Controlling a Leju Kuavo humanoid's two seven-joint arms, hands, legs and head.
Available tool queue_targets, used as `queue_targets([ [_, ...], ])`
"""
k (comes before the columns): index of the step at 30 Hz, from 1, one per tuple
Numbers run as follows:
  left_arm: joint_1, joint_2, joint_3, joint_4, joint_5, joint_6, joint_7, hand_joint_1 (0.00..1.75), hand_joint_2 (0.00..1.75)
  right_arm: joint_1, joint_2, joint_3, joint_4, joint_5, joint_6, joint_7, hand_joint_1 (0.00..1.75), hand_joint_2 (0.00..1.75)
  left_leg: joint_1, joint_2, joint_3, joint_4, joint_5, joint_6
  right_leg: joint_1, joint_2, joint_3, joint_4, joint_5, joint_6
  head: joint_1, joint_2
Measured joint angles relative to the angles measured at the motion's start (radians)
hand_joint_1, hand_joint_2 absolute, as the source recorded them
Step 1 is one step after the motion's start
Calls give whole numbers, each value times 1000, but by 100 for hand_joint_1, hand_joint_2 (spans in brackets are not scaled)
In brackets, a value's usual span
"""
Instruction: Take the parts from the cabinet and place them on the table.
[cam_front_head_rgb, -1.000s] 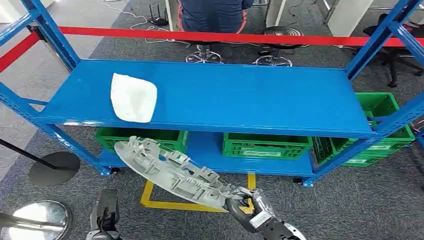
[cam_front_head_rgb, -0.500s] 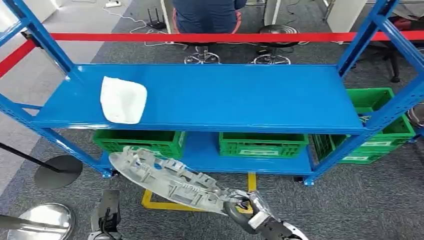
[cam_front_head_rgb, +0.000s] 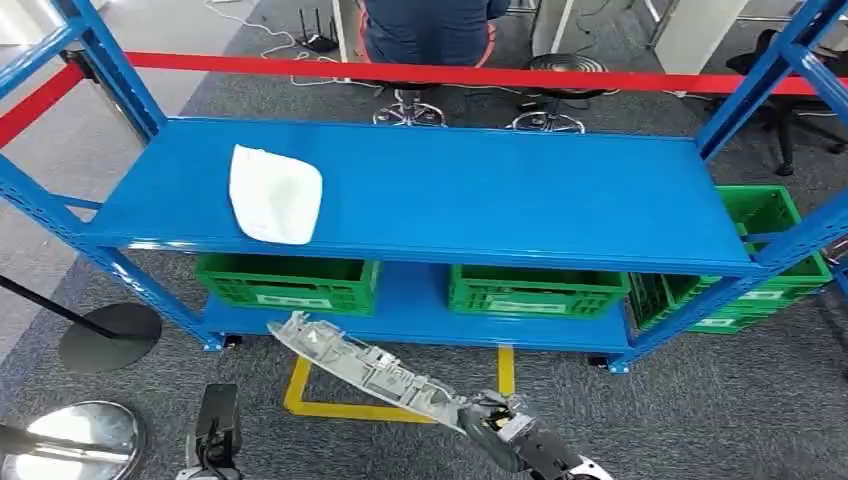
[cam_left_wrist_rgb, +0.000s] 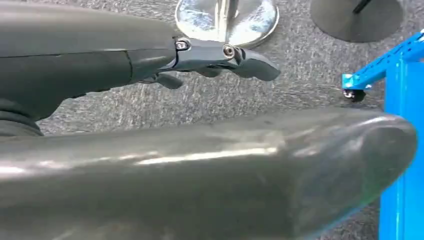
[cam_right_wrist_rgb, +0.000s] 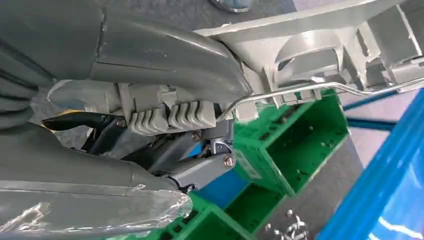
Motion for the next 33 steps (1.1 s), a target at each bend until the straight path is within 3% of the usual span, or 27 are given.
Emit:
queue_targets([
  [1, 1, 0, 0, 0, 0, -3, 1, 0, 0, 1, 0, 1, 7, 0, -2, 0, 175, 175, -2, 0, 0, 0, -1, 1, 0, 0, -30, 60, -17, 0, -1, 0],
  [2, 1, 0, 0, 1, 0, -8, 2, 0, 0, 1, 0, 2, 14, 0, -5, 2, 175, 175, -4, 0, 1, 0, -1, 1, 0, 0, -38, 70, -9, -2, -1, 0],
  [3, 1, 0, 0, 2, -2, -12, 3, 0, 0, 1, 0, 2, 21, 0, -9, 3, 175, 175, -5, -2, 3, 0, -1, 1, 1, 0, -23, 35, 22, -5, 0, 0],
  [5, 1, -1, 0, 2, -8, -20, 5, 0, 0, -1, 0, 1, 29, 2, -20, 3, 175, 175, -5, -4, 9, 0, -3, -1, 2, 0, 61, -134, 111, -13, 0, 0],
  [6, 1, -1, 0, 2, -9, -23, 5, 0, 0, -3, 0, 1, 31, 3, -25, 3, 175, 175, -5, -5, 12, 0, -5, -5, 2, -1, 100, -217, 135, -15, 0, 0],
  [7, 0, -1, 0, 2, -10, -27, 5, 0, 0, -7, 2, 1, 35, 5, -29, 3, 175, 175, -13, -4, 7, 4, -7, -10, 5, -1, 122, -237, 121, -17, -1, 0],
  [9, 2, -1, 0, 3, -12, -32, 5, 0, 0, -8, 3, 1, 39, 7, -33, 2, 175, 175, -11, -4, 5, 2, -1, -19, 7, 4, 114, -235, 123, -23, -4, 0],
  [11, 1, -2, -2, 3, -20, -44, 5, 0, 0, -7, 3, 1, 44, 14, -40, 3, 175, 175, -9, -4, 7, -1, -1, -29, 6, 4, 114, -240, 127, -36, -4, 0],
  [12, 1, -1, -3, 3, -24, -47, 5, 0, 0, -8, 4, 1, 45, 15, -44, 3, 175, 175, -8, -2, 2, 10, -15, -36, 2, 3, 116, -243, 130, -42, -4, 0],
  [13, 1, -2, -5, 3, -26, -48, 5, 0, 0, -10, 4, 0, 46, 15, -45, 3, 175, 175, -8, -1, -18, 55, -49, -41, 1, 2, 115, -244, 130, -48, -10, 0],
  [15, 2, -1, -5, 4, -26, -52, 8, 0, 0, -11, 6, 0, 47, 16, -47, 3, 175, 175, -6, -1, -89, 211, -125, -47, 1, 1, 114, -244, 130, -51, -8, 0],
  [16, 5, -1, -5, 5, -26, -53, 9, 0, 0, -11, 6, 0, 49, 16, -47, 3, 175, 175, -6, -1, -125, 287, -150, -49, 1, 1, 114, -244, 130, -52, -9, 0],
  [17, 7, -1, -5, 5, -26, -52, 10, 0, 0, -10, 6, 0, 52, 16, -47, 3, 175, 175, -6, -1, -140, 315, -148, -50, 1, 1, 114, -243, 131, -52, -8, 0],
  [18, 9, -1, -5, 6, -25, -52, 13, 0, 0, -9, 6, 0, 55, 17, -47, 3, 175, 175, -5, -1, -131, 294, -123, -50, 1, 2, 114, -243, 131, -52, -8, 0],
  [19, 8, -1, -5, 6, -23, -50, 21, 0, 0, -9, 6, 0, 56, 18, -47, 4, 175, 175, -4, -1, -101, 231, -80, -48, 1, 2, 115, -243, 131, -51, -8, 0],
  [21, 8, 0, -4, 6, -18, -47, 31, 0, 0, -9, 8, 0, 57, 19, -48, 5, 175, 175, 0, 1, -12, 60, -1, -48, 0, 4, 118, -242, 129, -47, -8, 0],
  [22, 6, -1, -4, 6, -18, -47, 37, 0, 0, -10, 8, 0, 57, 21, -49, 6, 175, 175, -3, 0, 11, 14, -8, -49, 8, 5, 114, -238, 127, -39, -9, 0],
  [23, 5, -2, -4, 6, -18, -47, 42, 0, 0, -10, 8, 0, 57, 22, -52, 6, 175, 175, -1, -3, 10, 4, -9, -38, 10, 7, 109, -235, 128, -34, -7, 0],
  [25, 12, -1, -4, 8, -19, -52, 53, 0, 0, -10, 9, 1, 60, 22, -54, 9, 175, 175, -4, -4, 7, 5, -9, -27, 8, 6, 112, -243, 133, -26, -7, 0],
  [27, 14, 1, -5, 8, -24, -65, 60, 0, 0, -9, 9, 2, 64, 22, -56, 11, 175, 175, 3, -3, 9, 1, -4, -15, 6, 4, 102, -236, 123, -15, -8, 0],
  [28, 14, 1, -6, 8, -30, -71, 61, 0, 0, -9, 10, 2, 64, 22, -58, 13, 175, 175, 3, -4, 9, 1, -4, -8, 6, 1, 89, -200, 96, -10, 0, 0],
  [31, 20, 2, -11, 10, -42, -74, 65, 0, 0, -9, 15, 3, 72, 19, -64, 14, 175, 175, 3, -1, 8, 1, -5, -4, 4, 1, -19, 35, -8, -3, 3, 0],
  [32, 22, 4, -13, 10, -44, -76, 63, 0, 0, -7, 16, 3, 74, 18, -65, 14, 175, 175, 2, -1, 8, 1, -5, -3, 4, 1, -40, 75, -15, -2, 2, 0],
  [33, 24, 6, -16, 11, -49, -86, 54, 0, 0, -7, 18, 4, 78, 18, -65, 15, 175, 175, 2, -1, 9, 1, -6, -3, 3, 1, -36, 64, 6, -2, 3, 0],
])
